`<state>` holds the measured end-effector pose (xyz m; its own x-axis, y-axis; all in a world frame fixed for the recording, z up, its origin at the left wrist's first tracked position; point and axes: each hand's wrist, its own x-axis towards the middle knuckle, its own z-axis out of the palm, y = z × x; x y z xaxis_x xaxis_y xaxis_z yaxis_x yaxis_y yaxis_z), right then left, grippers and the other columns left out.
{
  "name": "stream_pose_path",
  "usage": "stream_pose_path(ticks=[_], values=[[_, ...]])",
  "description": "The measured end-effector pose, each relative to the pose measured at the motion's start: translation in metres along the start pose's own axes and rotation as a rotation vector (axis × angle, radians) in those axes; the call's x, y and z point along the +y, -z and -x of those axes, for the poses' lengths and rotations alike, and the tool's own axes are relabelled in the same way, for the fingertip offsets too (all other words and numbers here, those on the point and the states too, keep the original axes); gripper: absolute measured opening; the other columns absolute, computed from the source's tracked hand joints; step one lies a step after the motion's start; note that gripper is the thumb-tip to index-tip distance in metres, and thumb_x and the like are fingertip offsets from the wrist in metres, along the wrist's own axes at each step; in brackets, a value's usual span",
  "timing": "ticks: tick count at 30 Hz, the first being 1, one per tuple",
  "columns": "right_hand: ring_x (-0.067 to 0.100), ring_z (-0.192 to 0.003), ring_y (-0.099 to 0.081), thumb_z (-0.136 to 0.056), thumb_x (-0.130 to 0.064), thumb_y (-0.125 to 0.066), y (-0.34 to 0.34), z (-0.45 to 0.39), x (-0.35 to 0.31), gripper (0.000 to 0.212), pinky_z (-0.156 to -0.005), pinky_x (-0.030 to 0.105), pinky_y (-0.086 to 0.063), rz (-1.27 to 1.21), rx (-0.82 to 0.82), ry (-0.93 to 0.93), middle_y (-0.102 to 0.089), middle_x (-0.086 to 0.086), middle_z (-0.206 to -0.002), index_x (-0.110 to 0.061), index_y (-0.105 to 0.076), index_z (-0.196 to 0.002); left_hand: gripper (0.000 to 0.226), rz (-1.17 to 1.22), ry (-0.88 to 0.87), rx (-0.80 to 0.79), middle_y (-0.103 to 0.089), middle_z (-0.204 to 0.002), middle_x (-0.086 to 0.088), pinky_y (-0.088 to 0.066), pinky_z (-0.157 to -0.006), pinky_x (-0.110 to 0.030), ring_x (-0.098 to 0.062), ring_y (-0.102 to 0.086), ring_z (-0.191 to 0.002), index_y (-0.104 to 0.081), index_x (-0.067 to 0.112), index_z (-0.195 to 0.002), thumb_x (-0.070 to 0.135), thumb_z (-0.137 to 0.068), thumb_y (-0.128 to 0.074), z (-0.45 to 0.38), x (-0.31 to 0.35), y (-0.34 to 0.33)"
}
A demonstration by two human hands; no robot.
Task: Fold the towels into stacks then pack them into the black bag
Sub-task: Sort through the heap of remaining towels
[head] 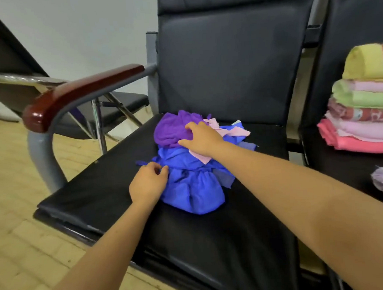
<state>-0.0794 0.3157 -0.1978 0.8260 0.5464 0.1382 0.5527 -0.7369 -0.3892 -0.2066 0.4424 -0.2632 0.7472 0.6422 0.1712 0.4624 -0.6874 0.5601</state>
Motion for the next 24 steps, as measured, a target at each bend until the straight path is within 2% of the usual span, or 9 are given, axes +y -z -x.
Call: stream_pose_path(ticks=[3,5,6,8,11,14,16,21,24], values=[[0.024,-0.115,-0.053,-0.094,-0.038,-0.054,-0.005,-0.010,0.001,0.034,-0.083,0.032,-0.042,0.029,0.051,-0.029,-0.056,0.003,-0.126,-0.020,-0.060,-0.123,0.030,0.028,0.000,0.006,-0.066,-0.095,-0.002,-0.041,-0.070,-0.031,-0.025,-0.062,-0.094,-0.063,0.022,-0.087,0.046,-0.094,-0.046,0.000,0.000,-0.001],[0.022,-0.099,-0.053,-0.094,-0.036,-0.057,0.002,-0.012,0.002,0.018,-0.075,0.029,-0.037,-0.067,0.099,-0.035,-0.062,-0.001,-0.098,-0.022,-0.066,-0.088,0.031,0.044,0.005,0.012,-0.066,-0.094,-0.001,-0.040,-0.070,-0.031,-0.025,-0.062,-0.092,-0.063,0.021,-0.088,0.044,-0.095,-0.045,0.001,0.002,0.000],[0.023,-0.086,-0.048,-0.093,-0.036,-0.058,0.010,-0.012,0.001,0.029,-0.071,0.028,-0.033,-0.141,0.125,-0.029,-0.056,-0.002,-0.079,-0.024,-0.057,-0.067,0.031,0.046,0.001,0.015,-0.066,-0.093,-0.001,-0.041,-0.069,-0.031,-0.024,-0.062,-0.091,-0.064,0.021,-0.088,0.044,-0.095,-0.045,0.002,0.003,0.001],[0.021,-0.068,-0.036,-0.092,-0.033,-0.060,0.034,-0.009,-0.005,0.048,-0.062,0.029,-0.028,-0.377,0.179,-0.022,-0.038,-0.005,-0.057,-0.023,-0.034,-0.052,0.030,0.053,-0.003,0.010,-0.066,-0.091,0.000,-0.044,-0.070,-0.032,-0.023,-0.062,-0.089,-0.063,0.020,-0.086,0.044,-0.094,-0.045,0.003,0.004,0.002],[0.016,-0.058,-0.036,-0.094,-0.028,-0.057,0.087,0.006,-0.015,0.042,-0.058,0.029,-0.032,-0.795,0.283,-0.068,-0.041,-0.003,-0.058,-0.020,-0.037,-0.057,0.028,0.096,0.014,0.025,-0.062,-0.106,-0.005,-0.047,-0.084,-0.040,-0.027,-0.056,-0.106,-0.063,0.020,-0.100,0.044,-0.092,-0.049,0.009,0.007,0.009],[0.018,-0.072,-0.052,-0.095,-0.031,-0.055,0.144,0.027,-0.013,0.026,-0.071,0.031,-0.045,-1.006,0.332,-0.088,-0.057,0.006,-0.075,-0.019,-0.053,-0.072,0.045,0.188,0.032,0.096,-0.048,-0.132,-0.014,-0.036,-0.101,-0.046,-0.032,-0.037,-0.128,-0.052,0.016,-0.128,0.046,-0.094,-0.050,0.017,0.031,0.026],[0.021,-0.078,-0.056,-0.094,-0.033,-0.056,0.177,0.045,-0.005,0.023,-0.078,0.033,-0.047,-1.080,0.356,-0.077,-0.060,0.008,-0.081,-0.019,-0.055,-0.076,0.047,0.361,-0.080,0.165,-0.046,-0.135,-0.014,-0.034,-0.104,-0.045,-0.031,-0.035,-0.130,-0.049,0.014,-0.133,0.044,-0.096,-0.048,0.026,0.065,0.040],[0.021,-0.082,-0.060,-0.093,-0.032,-0.060,0.242,0.107,0.014,0.023,-0.081,0.033,-0.048,-1.238,0.390,-0.097,-0.065,0.004,-0.080,-0.015,-0.059,-0.078,0.049,0.850,-0.345,0.048,-0.047,-0.134,0.003,-0.036,-0.106,-0.034,-0.011,-0.044,-0.124,-0.041,0.024,-0.141,0.047,-0.097,-0.044,0.072,0.192,0.070],[0.019,-0.073,-0.059,-0.094,-0.033,-0.059,0.274,0.150,0.026,0.023,-0.078,0.031,-0.047,-1.319,0.396,-0.100,-0.063,0.003,-0.076,-0.015,-0.059,-0.079,0.017,1.028,-0.375,-0.187,-0.060,-0.097,0.012,-0.041,-0.084,-0.024,-0.002,-0.054,-0.087,-0.059,0.025,-0.105,0.036,-0.098,-0.048,0.118,0.262,0.078]])
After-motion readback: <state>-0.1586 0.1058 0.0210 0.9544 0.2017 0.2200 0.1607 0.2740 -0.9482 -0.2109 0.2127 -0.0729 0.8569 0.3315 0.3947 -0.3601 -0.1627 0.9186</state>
